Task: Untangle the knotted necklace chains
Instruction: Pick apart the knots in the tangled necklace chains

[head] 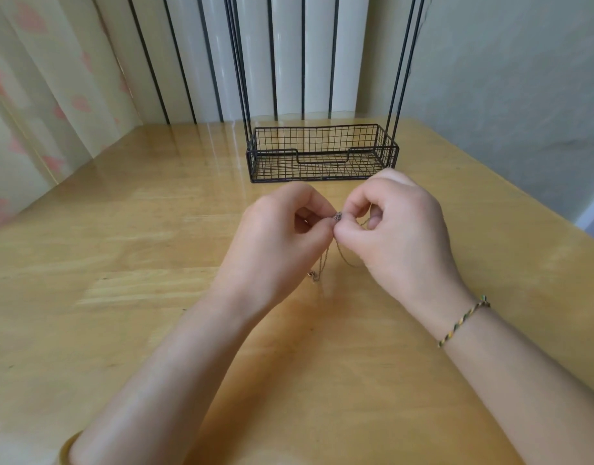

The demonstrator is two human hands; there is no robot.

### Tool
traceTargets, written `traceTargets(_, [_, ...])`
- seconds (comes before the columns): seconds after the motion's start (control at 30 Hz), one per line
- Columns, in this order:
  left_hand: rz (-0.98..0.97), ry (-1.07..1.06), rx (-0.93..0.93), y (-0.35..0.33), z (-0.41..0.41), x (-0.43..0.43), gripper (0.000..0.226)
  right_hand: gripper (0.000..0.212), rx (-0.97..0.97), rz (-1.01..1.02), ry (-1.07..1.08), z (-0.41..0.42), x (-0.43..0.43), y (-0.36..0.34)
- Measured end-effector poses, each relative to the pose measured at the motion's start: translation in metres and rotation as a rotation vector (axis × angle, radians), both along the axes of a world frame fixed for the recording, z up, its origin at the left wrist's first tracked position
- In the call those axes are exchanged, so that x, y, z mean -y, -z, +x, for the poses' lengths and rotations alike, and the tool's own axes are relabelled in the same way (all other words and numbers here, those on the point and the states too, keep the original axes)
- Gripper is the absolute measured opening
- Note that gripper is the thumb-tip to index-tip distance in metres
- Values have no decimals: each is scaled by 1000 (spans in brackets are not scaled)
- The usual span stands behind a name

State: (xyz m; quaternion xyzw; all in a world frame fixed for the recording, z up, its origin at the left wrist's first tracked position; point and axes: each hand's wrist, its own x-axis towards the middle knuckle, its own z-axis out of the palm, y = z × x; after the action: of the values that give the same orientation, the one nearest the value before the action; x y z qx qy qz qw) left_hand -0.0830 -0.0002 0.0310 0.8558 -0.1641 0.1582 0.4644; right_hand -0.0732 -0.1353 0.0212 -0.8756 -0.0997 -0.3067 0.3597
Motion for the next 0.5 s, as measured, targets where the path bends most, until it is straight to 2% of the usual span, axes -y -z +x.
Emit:
traceTargets(0.17, [23,-18,30,-2,0,-2,11,11,-172,262,-112,1,0,-4])
traceTargets(0.27, [-51,5,-28,-3,-1,-2,11,12,-280,462,-195,0,1,-5])
traceTargets(0.43, [-444,90,-286,-4,1,-2,17,12,-469,671,-246,3,3,-5])
traceTargets(0.5, [-579,119,-395,-5,1,-1,17,20,-518,728,-263,4,3,-5])
